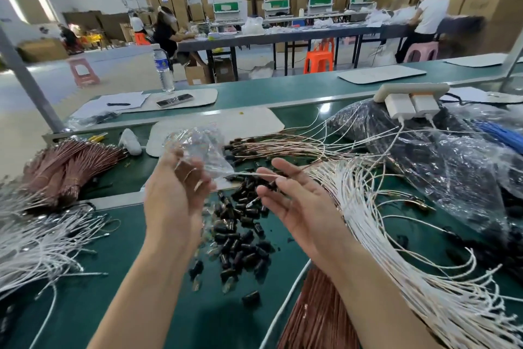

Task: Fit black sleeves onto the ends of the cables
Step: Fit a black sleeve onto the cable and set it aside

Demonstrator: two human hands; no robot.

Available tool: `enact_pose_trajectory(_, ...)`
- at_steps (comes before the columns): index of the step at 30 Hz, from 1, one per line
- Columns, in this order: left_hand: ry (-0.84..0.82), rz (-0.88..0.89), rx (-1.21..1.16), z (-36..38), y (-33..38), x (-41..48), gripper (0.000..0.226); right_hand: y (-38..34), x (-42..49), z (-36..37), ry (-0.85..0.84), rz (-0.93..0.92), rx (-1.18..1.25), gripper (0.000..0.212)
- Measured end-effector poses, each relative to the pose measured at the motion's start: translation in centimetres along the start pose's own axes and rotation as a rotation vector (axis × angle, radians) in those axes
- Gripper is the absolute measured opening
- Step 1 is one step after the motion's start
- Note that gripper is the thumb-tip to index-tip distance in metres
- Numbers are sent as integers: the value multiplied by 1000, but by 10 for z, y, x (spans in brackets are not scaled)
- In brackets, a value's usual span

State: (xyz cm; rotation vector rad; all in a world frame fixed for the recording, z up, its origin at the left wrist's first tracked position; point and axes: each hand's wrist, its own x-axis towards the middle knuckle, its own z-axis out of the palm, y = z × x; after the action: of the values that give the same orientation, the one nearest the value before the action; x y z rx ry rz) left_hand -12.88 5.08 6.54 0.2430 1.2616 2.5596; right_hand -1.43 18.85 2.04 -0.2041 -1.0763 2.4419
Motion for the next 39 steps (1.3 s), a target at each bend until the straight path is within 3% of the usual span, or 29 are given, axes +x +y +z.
enact_pose_trajectory(5,204,45,-41,-73,13,11,13,34,3,11,7,36,-108,27)
enact_pose_trajectory(7,209,10,-55,-84,8,12,13,46,3,16,0,33,-170,26)
enact_pose_trajectory(10,64,-94,236,-80,-27,-3,17,60,4,22,-15,43,-226,26)
enact_pose_trajectory(13,-129,-63,476,-73,-55,-19,15,65,5,23,-36,68,-235,28)
enact_pose_trajectory(24,140,5,40,-89,-29,-9,18,30,7,-12,192,-32,212,32)
enact_pose_trajectory(39,-53,89,376,-95,-43,-11,15,37,5,-11,170,93,241,36)
